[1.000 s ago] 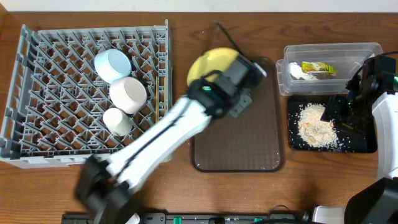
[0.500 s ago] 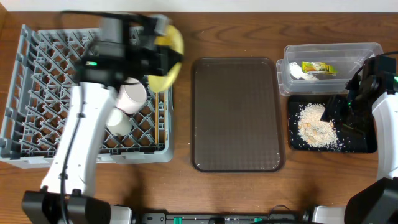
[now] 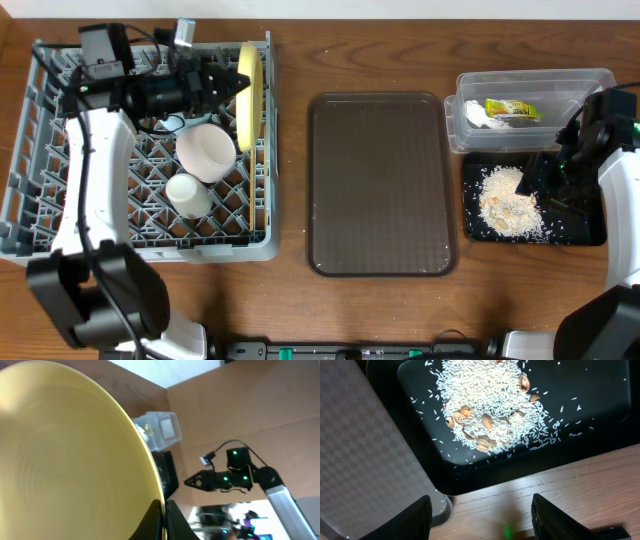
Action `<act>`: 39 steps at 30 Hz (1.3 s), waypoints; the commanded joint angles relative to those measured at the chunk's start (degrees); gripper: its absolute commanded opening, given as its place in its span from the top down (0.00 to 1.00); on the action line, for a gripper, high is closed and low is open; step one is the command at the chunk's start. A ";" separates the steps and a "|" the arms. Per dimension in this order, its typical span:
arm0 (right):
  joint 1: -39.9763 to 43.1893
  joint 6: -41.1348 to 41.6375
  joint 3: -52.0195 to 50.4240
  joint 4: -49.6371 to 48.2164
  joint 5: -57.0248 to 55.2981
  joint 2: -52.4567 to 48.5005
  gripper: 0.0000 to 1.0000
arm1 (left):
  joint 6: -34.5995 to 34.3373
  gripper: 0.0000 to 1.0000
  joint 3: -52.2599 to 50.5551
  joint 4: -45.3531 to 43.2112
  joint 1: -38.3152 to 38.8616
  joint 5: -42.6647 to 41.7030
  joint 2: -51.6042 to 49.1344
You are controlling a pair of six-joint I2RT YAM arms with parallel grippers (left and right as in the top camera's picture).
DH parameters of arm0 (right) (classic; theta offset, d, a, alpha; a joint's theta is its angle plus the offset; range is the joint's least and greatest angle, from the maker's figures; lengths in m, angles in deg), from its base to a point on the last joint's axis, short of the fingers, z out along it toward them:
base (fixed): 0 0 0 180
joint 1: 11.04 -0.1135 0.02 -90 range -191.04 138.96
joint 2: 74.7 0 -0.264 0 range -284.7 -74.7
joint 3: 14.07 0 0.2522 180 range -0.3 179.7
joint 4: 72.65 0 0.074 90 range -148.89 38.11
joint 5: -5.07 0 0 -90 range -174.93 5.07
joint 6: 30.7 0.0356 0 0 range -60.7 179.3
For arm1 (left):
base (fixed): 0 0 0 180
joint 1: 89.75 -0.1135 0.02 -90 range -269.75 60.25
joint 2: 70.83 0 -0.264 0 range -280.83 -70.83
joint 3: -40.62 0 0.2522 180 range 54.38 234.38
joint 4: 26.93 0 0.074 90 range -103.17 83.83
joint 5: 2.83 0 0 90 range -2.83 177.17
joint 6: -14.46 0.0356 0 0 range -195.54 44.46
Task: Sort waste into correct bins and load items into the dishwasher rack
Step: 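Carry the yellow plate left and stand it upright in the rack, then release the plate and pull the left gripper back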
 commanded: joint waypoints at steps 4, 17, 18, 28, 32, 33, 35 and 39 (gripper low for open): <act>0.46 -0.63 0.33 0.07 0.28 1.07 0.38 | -0.02 0.94 0.35 -0.17 -0.22 1.22 -4.07; 0.46 -0.68 0.33 -0.02 0.26 1.07 0.36 | 0.00 0.50 0.26 -0.20 -0.20 18.73 -5.29; 0.46 -0.68 0.33 -0.02 0.26 1.07 0.35 | 0.02 0.45 0.26 -0.20 -0.20 19.19 -5.29; 0.46 -0.63 0.33 -6.32 3.74 1.07 0.33 | 6.10 0.18 0.26 4.46 -0.15 41.03 1.11; -0.66 -3.28 0.33 -14.58 11.72 1.07 0.31 | 6.08 0.16 0.26 4.85 -0.15 46.42 7.34; -1.25 -4.13 0.33 -16.39 13.51 1.07 0.31 | 6.05 0.16 0.26 4.90 -0.11 47.10 8.72; -3.23 -5.35 0.33 -20.11 16.11 1.07 0.30 | 6.03 0.16 0.26 5.18 0.37 49.22 11.47; -9.22 -8.46 0.33 -26.86 15.89 1.03 0.26 | 6.05 0.16 0.26 7.54 3.15 59.49 14.62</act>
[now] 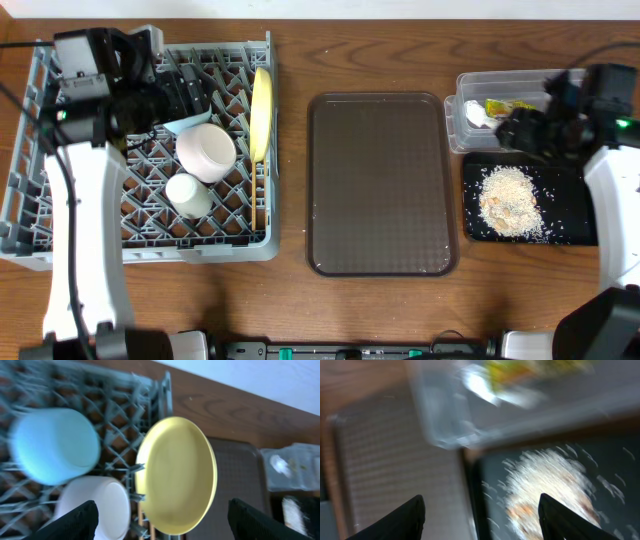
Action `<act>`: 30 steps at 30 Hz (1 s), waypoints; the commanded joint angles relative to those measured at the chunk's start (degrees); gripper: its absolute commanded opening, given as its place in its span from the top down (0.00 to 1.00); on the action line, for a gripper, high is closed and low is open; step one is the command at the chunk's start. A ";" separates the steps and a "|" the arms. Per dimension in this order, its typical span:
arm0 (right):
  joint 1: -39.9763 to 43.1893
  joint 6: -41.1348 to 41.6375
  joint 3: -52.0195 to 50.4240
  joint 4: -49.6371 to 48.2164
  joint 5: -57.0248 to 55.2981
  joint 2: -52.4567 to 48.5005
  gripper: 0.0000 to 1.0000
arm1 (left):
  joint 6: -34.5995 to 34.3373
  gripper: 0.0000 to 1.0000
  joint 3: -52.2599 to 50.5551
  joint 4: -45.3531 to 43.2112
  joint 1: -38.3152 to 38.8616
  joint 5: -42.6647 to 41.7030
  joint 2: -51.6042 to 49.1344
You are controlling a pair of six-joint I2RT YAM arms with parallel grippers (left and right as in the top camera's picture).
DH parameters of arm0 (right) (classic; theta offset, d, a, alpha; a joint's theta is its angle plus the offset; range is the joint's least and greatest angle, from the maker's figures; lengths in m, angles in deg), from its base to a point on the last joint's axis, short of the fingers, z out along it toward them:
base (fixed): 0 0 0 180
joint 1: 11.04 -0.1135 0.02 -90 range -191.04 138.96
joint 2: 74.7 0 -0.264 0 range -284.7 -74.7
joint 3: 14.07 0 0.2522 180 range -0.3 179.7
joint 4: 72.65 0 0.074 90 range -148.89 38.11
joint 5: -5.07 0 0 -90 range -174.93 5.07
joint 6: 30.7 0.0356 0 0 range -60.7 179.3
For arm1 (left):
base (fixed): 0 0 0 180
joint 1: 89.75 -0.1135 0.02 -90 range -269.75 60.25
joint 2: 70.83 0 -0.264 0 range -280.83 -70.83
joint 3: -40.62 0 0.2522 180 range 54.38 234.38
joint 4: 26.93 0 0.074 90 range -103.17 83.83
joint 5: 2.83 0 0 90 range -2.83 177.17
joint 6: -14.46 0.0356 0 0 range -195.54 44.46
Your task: Sort waste into correct bins and load items into the dishwasher rack
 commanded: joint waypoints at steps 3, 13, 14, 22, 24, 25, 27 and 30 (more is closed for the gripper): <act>-8.15 -5.77 0.33 -4.57 0.20 1.01 0.20 | 1.14 0.15 0.37 5.38 4.55 17.18 0.94; -11.13 -5.51 0.33 7.96 -5.20 1.03 0.01 | -1.03 0.15 -0.79 25.18 5.25 17.51 2.10; -11.13 -5.25 0.33 9.70 -5.84 1.16 0.01 | -0.48 0.15 -1.60 25.24 5.25 17.51 3.08; -11.13 -2.99 -8.33 5.05 -8.13 12.85 0.01 | 2.34 0.15 -15.85 16.22 5.27 20.17 22.36; -11.13 -3.02 -13.49 0.55 -8.20 19.30 0.01 | 3.08 0.15 -20.39 13.11 5.27 20.31 29.14; -11.13 -2.99 -15.93 -1.53 -8.57 22.38 0.01 | 3.10 0.15 -22.91 11.32 5.27 20.20 33.14; -11.13 -3.02 -20.85 -5.53 -10.62 28.72 0.01 | 2.43 0.15 -27.21 8.41 5.25 19.85 40.54; -11.13 -3.04 -26.03 -8.98 -13.92 36.20 0.01 | 2.45 0.03 -30.45 6.36 5.25 19.85 48.92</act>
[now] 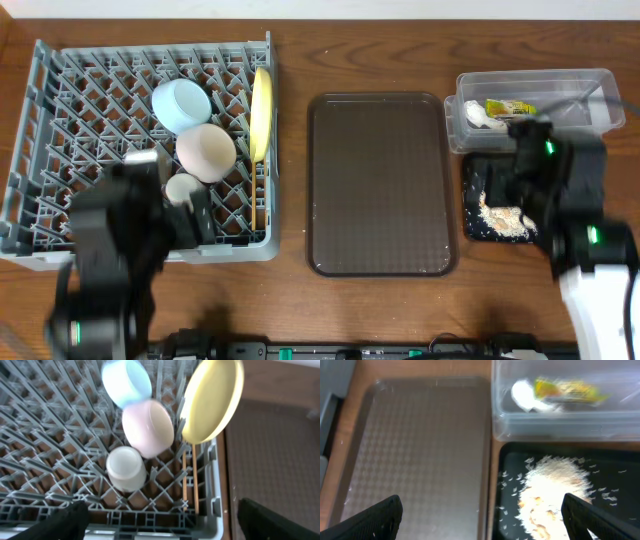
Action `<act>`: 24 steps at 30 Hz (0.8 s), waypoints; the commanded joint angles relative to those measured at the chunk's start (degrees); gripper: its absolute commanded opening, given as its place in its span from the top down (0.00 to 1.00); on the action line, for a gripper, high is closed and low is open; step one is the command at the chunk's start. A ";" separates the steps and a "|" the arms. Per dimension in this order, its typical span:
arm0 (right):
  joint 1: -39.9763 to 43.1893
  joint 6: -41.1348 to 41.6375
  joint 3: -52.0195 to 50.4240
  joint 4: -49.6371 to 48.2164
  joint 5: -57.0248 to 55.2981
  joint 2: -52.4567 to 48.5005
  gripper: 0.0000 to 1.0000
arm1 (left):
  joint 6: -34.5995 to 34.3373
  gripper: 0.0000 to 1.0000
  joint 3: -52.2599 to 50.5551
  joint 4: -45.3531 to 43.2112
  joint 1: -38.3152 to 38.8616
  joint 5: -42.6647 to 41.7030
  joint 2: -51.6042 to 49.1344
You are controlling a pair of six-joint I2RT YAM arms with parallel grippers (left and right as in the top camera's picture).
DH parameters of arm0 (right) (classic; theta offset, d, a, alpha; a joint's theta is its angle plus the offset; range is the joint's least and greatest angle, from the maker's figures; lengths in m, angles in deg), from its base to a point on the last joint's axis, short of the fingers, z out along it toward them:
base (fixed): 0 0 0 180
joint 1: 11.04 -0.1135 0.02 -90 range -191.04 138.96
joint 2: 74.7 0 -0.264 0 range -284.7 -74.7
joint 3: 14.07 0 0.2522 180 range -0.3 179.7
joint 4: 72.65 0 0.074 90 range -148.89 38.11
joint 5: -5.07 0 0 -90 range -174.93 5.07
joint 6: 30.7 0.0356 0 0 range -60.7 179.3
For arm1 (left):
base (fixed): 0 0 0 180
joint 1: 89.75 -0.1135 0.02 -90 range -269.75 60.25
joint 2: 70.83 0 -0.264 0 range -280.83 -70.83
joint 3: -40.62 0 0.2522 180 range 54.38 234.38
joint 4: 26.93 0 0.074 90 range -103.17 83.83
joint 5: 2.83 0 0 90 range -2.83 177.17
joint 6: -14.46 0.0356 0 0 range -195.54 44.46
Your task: Sort waste into correct bins and load items into the dishwasher rack
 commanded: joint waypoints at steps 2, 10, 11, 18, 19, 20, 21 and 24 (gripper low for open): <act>0.13 0.59 -5.68 -1.16 -4.00 7.74 0.01 | 0.72 0.03 -2.89 -0.63 -0.24 0.94 8.92; 0.13 0.57 -7.26 2.45 -4.04 12.76 0.01 | 0.72 0.03 -2.89 0.15 -0.24 0.94 16.33; 0.13 0.55 -7.26 2.89 -4.04 12.70 0.01 | 0.72 0.03 -2.89 0.24 -0.24 0.94 16.35; 0.13 0.57 -7.26 5.35 -4.04 12.66 0.01 | 0.72 0.02 -2.89 0.24 -0.24 0.94 16.31; 0.13 0.55 -7.26 5.53 -4.04 12.68 0.01 | 0.72 0.03 -2.89 0.24 -0.24 0.94 16.31; 0.13 0.55 -7.26 5.64 -4.04 12.68 0.01 | 0.72 0.02 -2.89 0.24 -0.24 0.94 16.31; 0.13 0.57 -7.26 5.66 -4.04 12.68 0.01 | 0.72 0.02 -2.89 0.24 -0.24 0.94 16.31; 0.13 0.57 -7.26 5.77 -4.04 12.66 0.01 | 0.72 0.02 -2.89 0.24 -0.24 0.94 16.31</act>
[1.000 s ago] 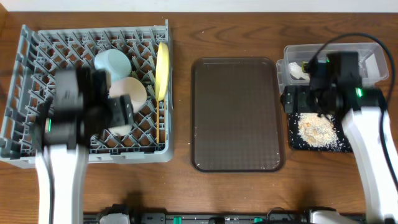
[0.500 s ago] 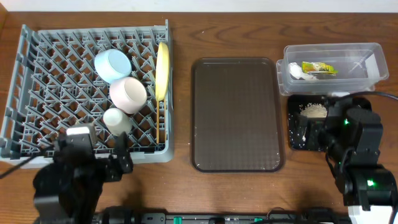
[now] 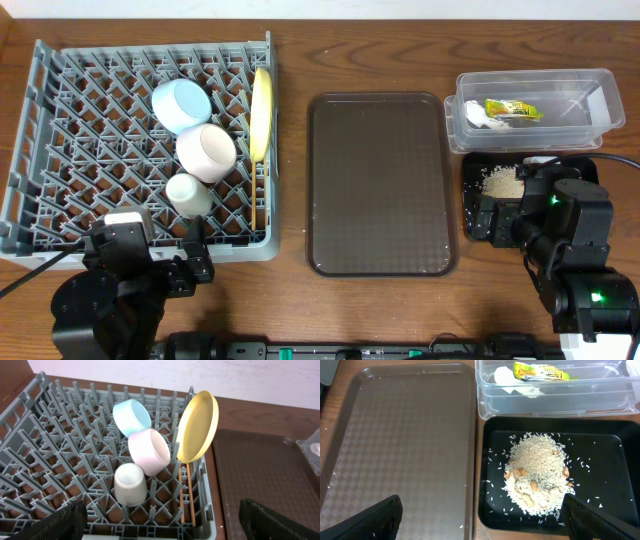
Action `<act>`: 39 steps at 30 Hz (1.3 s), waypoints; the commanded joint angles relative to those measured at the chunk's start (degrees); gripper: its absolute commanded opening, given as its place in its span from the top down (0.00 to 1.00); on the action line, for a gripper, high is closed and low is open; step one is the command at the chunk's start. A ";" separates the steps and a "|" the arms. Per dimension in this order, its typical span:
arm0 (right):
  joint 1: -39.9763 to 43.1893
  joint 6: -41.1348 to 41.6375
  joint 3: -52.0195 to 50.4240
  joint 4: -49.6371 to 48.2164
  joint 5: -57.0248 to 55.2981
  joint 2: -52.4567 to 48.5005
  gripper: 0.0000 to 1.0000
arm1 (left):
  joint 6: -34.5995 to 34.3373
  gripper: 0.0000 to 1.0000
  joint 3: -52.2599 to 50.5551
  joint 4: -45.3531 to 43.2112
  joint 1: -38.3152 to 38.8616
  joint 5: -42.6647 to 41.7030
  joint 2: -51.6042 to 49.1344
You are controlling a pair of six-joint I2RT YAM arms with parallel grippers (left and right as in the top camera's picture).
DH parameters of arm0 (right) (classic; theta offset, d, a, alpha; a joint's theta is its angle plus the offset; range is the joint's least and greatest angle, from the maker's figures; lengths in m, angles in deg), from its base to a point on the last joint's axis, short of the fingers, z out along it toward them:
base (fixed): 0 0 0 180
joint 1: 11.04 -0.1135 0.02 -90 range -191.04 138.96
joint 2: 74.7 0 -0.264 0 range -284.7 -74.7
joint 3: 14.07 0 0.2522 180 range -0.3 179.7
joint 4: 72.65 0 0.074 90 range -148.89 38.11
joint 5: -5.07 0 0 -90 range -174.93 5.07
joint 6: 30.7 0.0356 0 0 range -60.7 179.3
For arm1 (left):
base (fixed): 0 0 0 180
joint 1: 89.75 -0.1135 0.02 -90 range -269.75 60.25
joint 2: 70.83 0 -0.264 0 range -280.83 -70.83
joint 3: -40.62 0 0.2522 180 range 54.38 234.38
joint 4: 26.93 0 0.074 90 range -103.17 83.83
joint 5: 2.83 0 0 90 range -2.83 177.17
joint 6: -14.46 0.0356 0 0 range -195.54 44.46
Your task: Sort waste into correct bins and load items into the dishwasher rack
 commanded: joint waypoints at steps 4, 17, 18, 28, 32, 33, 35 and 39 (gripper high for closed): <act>0.13 0.57 -0.48 0.24 -0.74 0.48 0.01 | 0.52 0.02 -0.37 0.11 -0.24 0.48 0.04; -1.07 -0.74 -13.44 -16.02 -0.76 18.01 0.01 | 0.52 0.02 -0.37 0.11 -0.24 0.48 0.04; -1.40 -0.74 -15.65 -18.12 -0.76 20.00 0.01 | 0.52 0.02 -0.37 0.11 -0.24 0.48 0.04; -2.25 -0.68 -38.05 -44.92 5.31 38.16 0.01 | 0.52 0.02 -0.37 0.11 -0.24 0.48 0.04; -2.21 -0.74 -44.22 -53.42 4.02 42.32 0.01 | 0.52 0.02 -0.37 0.11 -0.24 0.48 0.04; -2.21 -0.74 -45.83 -54.80 2.89 43.32 0.01 | 0.52 0.02 -0.37 0.11 -0.24 0.48 0.04; -1.95 -0.70 -46.77 -52.65 0.46 45.00 0.01 | 0.52 0.02 -0.37 0.11 -0.24 0.48 0.04; -1.46 -0.72 -46.75 -48.72 -0.57 44.98 0.01 | 0.52 0.02 -0.37 0.11 -0.24 0.48 0.04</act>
